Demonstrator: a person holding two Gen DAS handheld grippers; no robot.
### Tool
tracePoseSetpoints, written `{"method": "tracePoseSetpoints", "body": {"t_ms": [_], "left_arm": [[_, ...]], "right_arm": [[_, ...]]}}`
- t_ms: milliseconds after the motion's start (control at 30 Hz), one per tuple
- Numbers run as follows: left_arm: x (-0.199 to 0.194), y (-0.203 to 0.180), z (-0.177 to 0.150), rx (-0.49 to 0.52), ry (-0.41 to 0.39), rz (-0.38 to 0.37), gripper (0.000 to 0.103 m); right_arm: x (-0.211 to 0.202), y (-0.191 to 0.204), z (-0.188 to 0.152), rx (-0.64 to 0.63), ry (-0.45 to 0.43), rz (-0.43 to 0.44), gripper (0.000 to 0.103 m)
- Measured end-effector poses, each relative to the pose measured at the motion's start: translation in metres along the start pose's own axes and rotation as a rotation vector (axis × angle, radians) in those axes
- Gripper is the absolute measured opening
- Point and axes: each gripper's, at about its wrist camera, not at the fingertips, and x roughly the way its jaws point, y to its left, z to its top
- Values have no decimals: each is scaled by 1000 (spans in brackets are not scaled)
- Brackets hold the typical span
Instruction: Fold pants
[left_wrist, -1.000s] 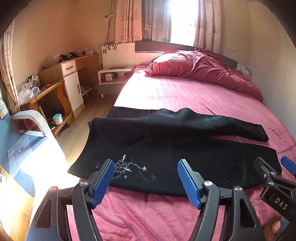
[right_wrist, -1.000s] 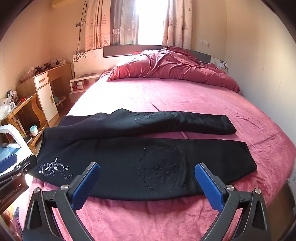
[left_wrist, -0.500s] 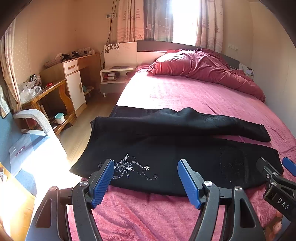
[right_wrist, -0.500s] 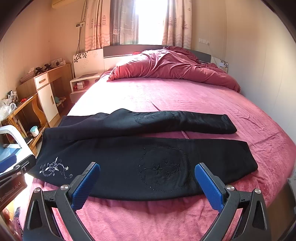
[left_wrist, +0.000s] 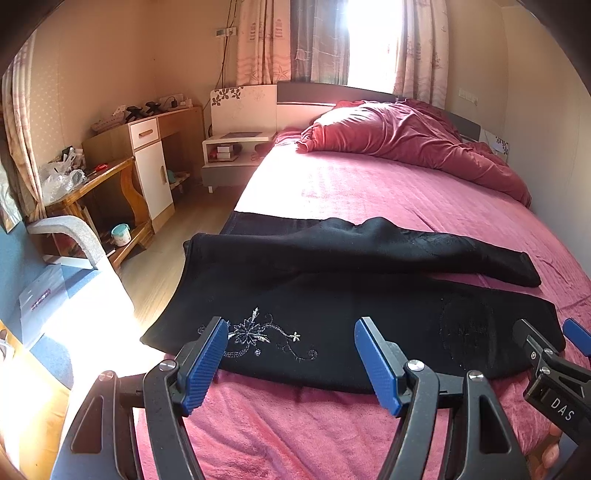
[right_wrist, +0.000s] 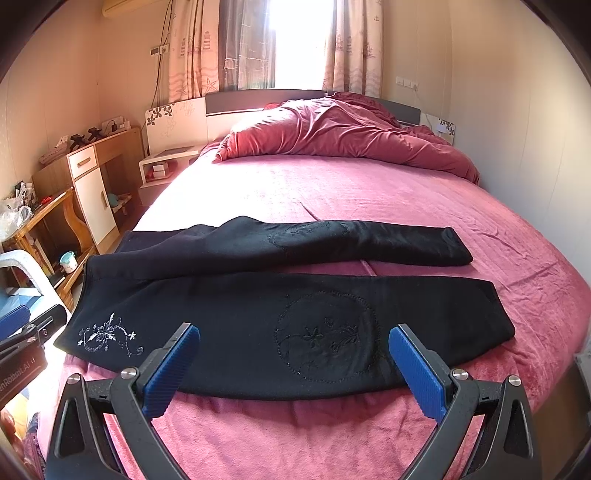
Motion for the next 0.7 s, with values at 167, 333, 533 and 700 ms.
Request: {"method": "tracePoseSetpoints", "body": {"t_ms": [167,333,533,700], "left_arm": [[2,1,0,-3,6,1,73],[5,2,-1,-6,14,3,73],[7,3,-1,-9,19,4,73],[11,4,-4,-9,30,5,73]], "right_arm": [[1,-1,-1,4,1,-1,103],[5,-3,-3,10,7,-3,103],[10,-5,-4,12,16,-4,103],[14,-8,-7,16,30,-3,103]]}}
